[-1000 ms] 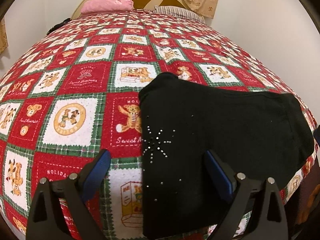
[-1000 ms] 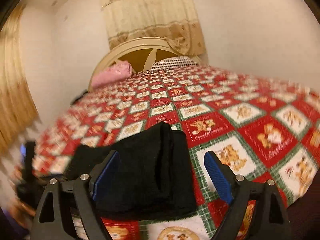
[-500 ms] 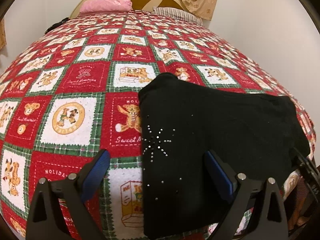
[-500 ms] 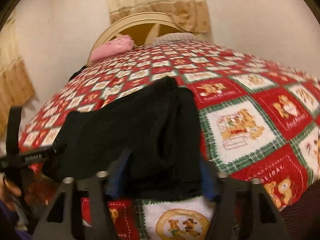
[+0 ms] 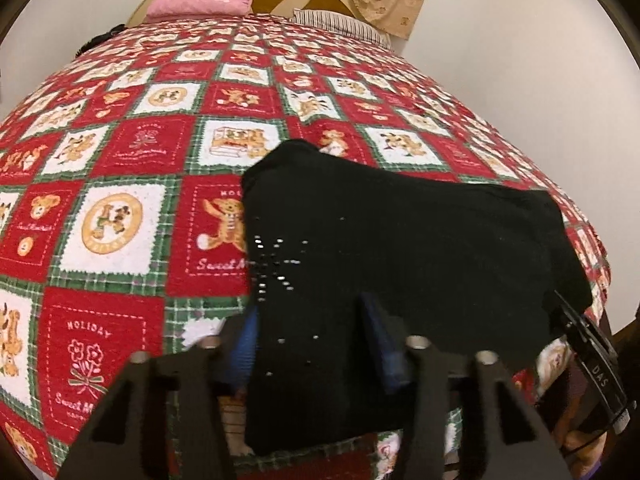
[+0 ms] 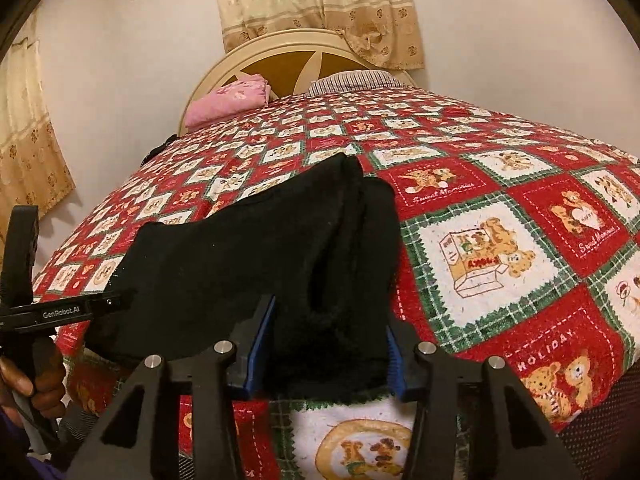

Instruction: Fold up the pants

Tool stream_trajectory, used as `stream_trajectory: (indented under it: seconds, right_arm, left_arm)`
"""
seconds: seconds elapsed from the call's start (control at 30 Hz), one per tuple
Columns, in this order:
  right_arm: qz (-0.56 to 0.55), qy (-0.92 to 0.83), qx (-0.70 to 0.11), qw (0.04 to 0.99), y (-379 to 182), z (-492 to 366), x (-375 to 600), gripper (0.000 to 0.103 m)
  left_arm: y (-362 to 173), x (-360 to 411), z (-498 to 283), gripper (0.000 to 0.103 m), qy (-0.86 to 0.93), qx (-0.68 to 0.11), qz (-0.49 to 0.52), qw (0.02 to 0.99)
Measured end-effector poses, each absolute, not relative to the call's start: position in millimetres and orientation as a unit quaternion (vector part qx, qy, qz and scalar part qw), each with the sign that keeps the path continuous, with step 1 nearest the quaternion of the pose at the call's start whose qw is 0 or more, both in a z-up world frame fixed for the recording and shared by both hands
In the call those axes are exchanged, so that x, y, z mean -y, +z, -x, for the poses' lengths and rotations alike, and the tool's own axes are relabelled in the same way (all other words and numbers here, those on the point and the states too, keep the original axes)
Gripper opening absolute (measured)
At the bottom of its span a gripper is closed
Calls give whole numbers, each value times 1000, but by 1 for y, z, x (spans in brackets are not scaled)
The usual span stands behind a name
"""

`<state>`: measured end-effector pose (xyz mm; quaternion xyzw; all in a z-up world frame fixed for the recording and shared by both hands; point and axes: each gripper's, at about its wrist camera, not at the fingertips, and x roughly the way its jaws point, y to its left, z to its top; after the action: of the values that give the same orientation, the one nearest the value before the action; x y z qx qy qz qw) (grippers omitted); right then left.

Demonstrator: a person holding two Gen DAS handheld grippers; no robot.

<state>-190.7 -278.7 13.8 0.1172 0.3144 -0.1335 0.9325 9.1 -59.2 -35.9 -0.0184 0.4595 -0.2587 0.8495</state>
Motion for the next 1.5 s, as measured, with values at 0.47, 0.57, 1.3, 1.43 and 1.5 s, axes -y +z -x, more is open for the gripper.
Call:
stream_trajectory:
  seconds: [0.47,0.57,1.3,1.43,1.5]
  right_arm:
    - [-19,-168,-285,943,47,185,235,36]
    - [1,-158,-267,951,61,184,218,35]
    - [4,103,-249,963,68,-36,39,34]
    - [-11,126,-323,938,22,-80,23,34]
    - [-2,112,-355,928,-1,-90,22,34]
  left_arm:
    - [-7,58,6,11,-250,-380,-14,890]
    - [3,47,4,11,-257,-362,2,896]
    - [40,-156,-106,11,-14,-305,33,952]
    - [9,-180,-120,11,27,-339,32,940]
    - [-19,-191,-127,11,39,-375,42,925]
